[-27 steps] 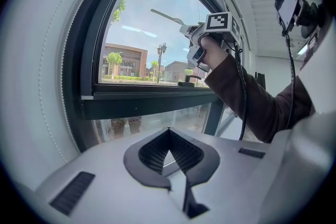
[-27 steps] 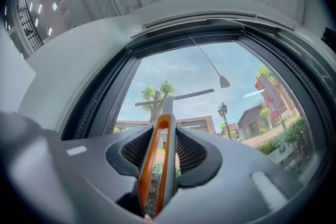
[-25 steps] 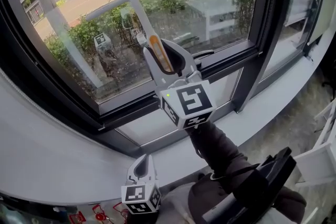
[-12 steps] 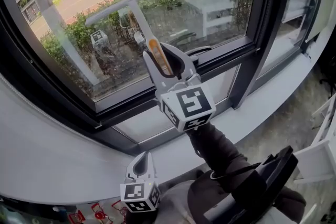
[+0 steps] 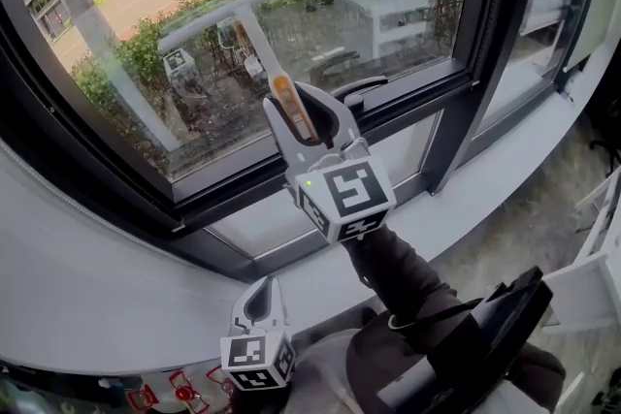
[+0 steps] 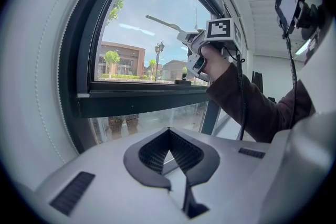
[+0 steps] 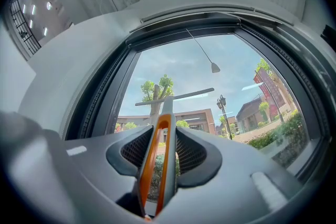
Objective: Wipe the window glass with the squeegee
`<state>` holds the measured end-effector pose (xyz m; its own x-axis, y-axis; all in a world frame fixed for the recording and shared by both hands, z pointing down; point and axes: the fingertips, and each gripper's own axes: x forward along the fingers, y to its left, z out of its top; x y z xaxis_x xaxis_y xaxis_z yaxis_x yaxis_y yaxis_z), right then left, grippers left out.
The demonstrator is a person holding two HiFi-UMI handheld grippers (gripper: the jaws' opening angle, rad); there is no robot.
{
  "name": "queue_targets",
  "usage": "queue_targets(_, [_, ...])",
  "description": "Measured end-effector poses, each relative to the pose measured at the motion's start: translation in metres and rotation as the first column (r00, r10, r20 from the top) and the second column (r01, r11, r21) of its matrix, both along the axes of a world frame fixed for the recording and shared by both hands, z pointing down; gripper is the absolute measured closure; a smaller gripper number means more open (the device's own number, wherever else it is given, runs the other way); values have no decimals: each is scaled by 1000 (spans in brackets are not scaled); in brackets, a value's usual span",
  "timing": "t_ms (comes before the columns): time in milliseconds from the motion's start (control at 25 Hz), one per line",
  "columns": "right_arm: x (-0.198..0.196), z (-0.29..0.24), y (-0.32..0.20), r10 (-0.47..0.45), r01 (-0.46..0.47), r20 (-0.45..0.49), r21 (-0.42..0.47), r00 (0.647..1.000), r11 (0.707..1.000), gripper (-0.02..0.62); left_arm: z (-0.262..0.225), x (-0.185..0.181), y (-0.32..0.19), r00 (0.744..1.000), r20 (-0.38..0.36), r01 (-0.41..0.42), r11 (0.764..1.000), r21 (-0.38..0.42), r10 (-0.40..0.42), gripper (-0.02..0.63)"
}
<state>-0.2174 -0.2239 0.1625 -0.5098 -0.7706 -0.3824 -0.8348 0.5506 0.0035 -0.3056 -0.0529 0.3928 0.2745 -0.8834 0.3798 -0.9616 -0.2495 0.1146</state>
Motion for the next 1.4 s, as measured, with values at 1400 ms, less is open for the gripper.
queue_targets(1400, [4,55,9,-10,7,-31,-113,999,994,466,2,10,11,999,12,-30,999,-12,30,606])
